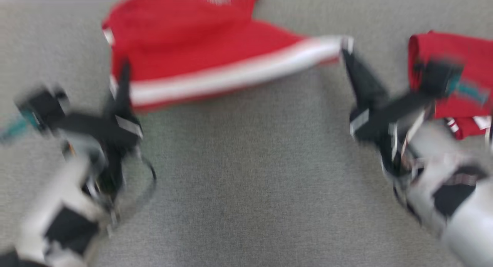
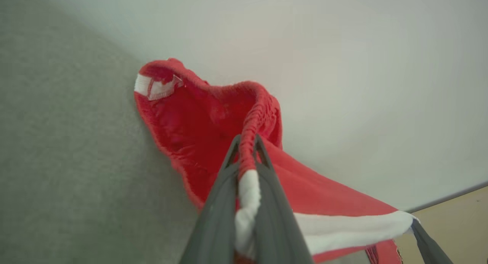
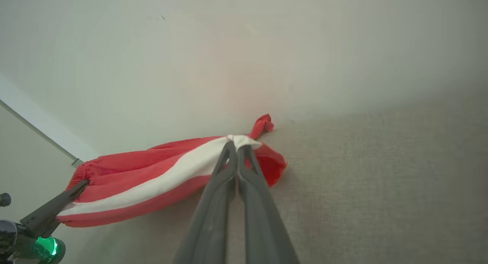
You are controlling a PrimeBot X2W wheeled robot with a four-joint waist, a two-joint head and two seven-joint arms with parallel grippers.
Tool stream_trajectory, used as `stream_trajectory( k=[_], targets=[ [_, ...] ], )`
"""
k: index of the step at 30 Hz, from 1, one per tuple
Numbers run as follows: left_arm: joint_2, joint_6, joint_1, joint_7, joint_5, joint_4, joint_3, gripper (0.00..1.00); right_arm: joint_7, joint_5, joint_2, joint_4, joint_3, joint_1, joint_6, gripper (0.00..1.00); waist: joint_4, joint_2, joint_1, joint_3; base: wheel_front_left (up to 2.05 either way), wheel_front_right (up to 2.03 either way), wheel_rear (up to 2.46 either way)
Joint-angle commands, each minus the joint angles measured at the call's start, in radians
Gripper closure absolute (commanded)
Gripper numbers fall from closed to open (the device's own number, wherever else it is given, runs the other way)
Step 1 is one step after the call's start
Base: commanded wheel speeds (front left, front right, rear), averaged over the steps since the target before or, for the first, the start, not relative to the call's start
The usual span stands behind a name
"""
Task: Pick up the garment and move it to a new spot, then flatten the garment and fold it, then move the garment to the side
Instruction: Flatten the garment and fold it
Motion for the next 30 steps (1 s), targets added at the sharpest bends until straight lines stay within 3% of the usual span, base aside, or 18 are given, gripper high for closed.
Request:
stream_trajectory(
  k=[1, 8, 13, 20, 26, 30],
  targets=[
    [0.007, 0.015, 0.089, -0.014, -0.002, -0.058, -0.007, 1.00, -0.012, -0.021, -0.023, -0.024, -0.006, 0.079, -0.003, 1.00, 0.001, 0.0000, 0.0003, -0.096, 0.00, 0.00, 0.00],
    [0.044, 0.125, 0.428, -0.043, 0.117, -0.285, -0.027, 1.00, -0.017, -0.083, -0.027, -0.120, -0.060, 0.399, -0.003, 1.00, 0.018, 0.0000, 0.0003, -0.186, 0.00, 0.00, 0.00],
    [0.014, 0.186, 0.644, -0.045, 0.165, -0.367, 0.061, 1.00, -0.018, -0.151, -0.016, -0.143, -0.127, 0.596, -0.003, 1.00, 0.027, 0.0000, 0.0003, -0.220, 0.00, 0.00, 0.00],
    [-0.029, 0.190, 0.797, -0.046, 0.241, -0.409, 0.123, 1.00, 0.034, -0.235, 0.012, -0.198, -0.248, 0.764, -0.003, 1.00, 0.026, 0.0000, 0.0003, -0.231, 0.00, 0.00, 0.00],
    [-0.052, 0.185, 0.787, -0.046, 0.267, -0.431, 0.125, 1.00, 0.103, -0.314, 0.052, -0.273, -0.320, 0.774, -0.003, 1.00, 0.033, 0.0000, 0.0003, -0.227, 0.00, 0.00, 0.00],
    [-0.055, 0.177, 0.729, -0.046, 0.282, -0.444, 0.138, 1.00, 0.166, -0.388, 0.062, -0.322, -0.383, 0.698, -0.003, 1.00, 0.047, 0.0000, 0.0003, -0.209, 0.00, 0.00, 0.00]
  ],
)
